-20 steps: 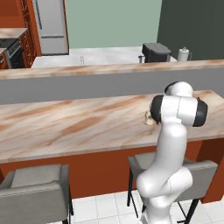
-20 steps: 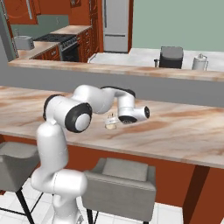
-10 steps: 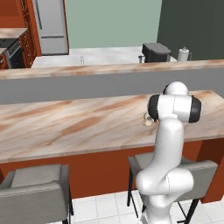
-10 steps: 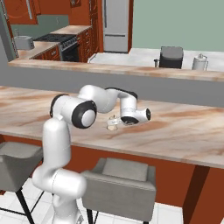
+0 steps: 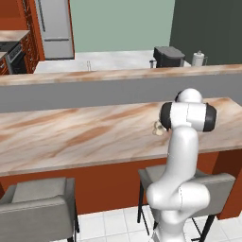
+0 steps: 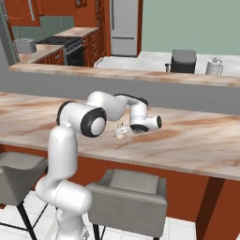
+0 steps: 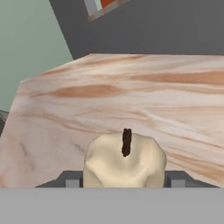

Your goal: Get the candle and the beer from the cabinet and move them to the dining counter.

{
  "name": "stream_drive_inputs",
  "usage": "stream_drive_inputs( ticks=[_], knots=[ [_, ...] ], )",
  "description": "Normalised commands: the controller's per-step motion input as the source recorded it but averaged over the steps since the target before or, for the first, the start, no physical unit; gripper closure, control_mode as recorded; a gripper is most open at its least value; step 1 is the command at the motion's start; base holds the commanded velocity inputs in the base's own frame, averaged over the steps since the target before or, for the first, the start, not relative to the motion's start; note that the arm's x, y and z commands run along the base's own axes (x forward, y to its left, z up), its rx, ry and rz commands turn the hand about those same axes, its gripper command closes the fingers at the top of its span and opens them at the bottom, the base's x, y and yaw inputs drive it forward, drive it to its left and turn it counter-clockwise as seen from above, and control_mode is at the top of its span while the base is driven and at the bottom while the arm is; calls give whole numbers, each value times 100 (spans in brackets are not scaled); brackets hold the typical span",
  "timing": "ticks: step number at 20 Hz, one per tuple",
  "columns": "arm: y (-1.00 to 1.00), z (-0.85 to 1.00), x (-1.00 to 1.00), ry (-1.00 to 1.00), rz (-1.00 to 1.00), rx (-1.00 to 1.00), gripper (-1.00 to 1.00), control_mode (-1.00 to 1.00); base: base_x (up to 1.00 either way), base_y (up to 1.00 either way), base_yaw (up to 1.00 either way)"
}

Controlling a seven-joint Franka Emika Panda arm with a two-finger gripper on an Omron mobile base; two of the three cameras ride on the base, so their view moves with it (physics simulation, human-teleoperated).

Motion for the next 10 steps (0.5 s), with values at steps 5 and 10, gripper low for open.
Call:
stream_drive_inputs(
  ticks=[5,10],
  knots=[
    [9,-2,13,0,0,0,100,-100,0,0,0],
    [6,-1,9,0,0,0,100,-100,0,0,0]
  ],
)
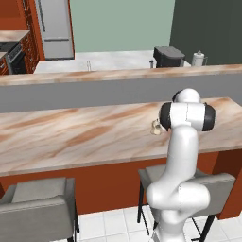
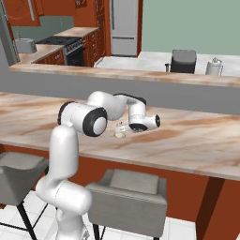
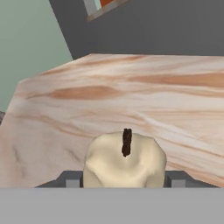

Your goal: Get the candle and the beer from the cabinet and move them to the dining counter.

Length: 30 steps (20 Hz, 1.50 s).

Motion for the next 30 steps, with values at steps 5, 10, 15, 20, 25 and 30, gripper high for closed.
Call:
stream_drive_inputs(
  ticks=[5,10,15,20,25,30],
  knots=[
    [0,0,1,0,0,0,-100,-100,0,0,0],
    [0,0,0,0,0,0,-100,-100,0,0,0],
    [0,0,0,0,0,0,-100,-100,0,0,0],
    [0,20,0,-5,0,0,-100,-100,0,0,0],
    [0,65,0,0,-5,-1,-100,-100,0,0,0],
    [3,83,0,0,-7,-4,-100,-100,0,0,0]
  ],
)
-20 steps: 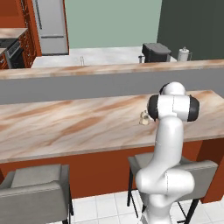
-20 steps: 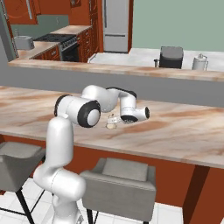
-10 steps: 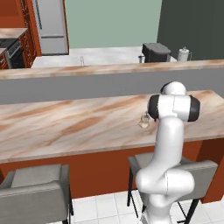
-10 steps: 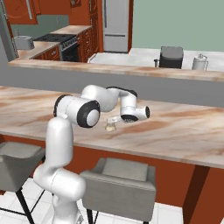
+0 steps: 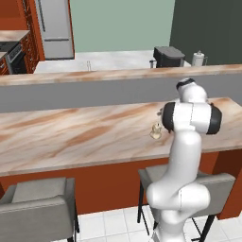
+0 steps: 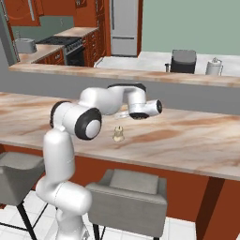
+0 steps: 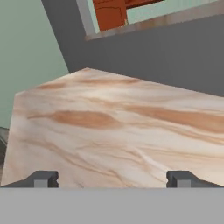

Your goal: Get the candle and the beer from the cabinet and move them to the dining counter.

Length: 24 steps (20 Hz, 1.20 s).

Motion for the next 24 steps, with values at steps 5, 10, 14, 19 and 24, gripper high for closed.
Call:
stream_drive_inputs(
  ticks=[5,10,14,19,24],
  knots=[
    [2,94,-1,0,-14,-7,-100,-100,0,0,0],
    [2,81,-32,2,-28,-11,-100,-100,0,0,0],
    [0,60,-80,3,-39,-11,-100,-100,0,0,0],
    [16,50,-85,2,-42,-12,-100,-100,0,0,0],
    [29,49,-68,3,-39,-10,-100,-100,0,0,0]
  ],
)
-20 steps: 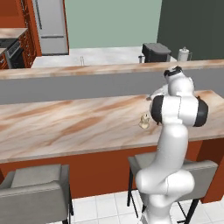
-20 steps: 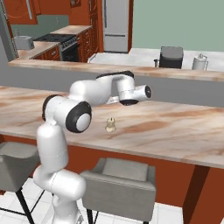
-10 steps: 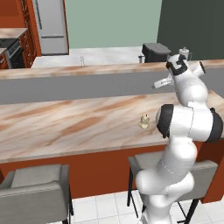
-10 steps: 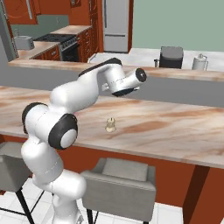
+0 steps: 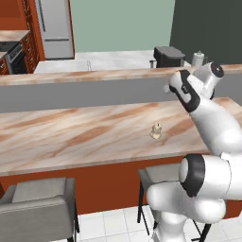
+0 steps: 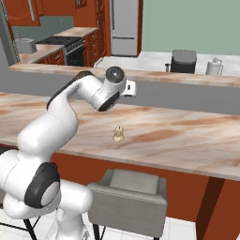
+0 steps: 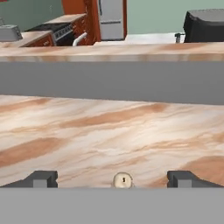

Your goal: Get the candle and the beer from the cabinet and move them to the dining counter.

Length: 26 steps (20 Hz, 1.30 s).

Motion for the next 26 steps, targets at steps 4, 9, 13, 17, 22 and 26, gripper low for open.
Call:
stream_drive_inputs(
  ticks=[4,9,13,17,22,26],
  knots=[
    [22,39,-65,3,-28,-7,-100,-100,0,0,0],
    [3,10,-85,0,-16,-3,-100,-100,0,0,0],
    [1,32,-86,0,-4,-1,-100,-100,0,0,0],
    [22,40,-66,7,0,0,-100,-100,0,0,0],
    [17,24,-62,9,7,0,-100,-100,0,0,0],
    [23,0,-67,8,7,0,-100,-100,0,0,0]
  ],
)
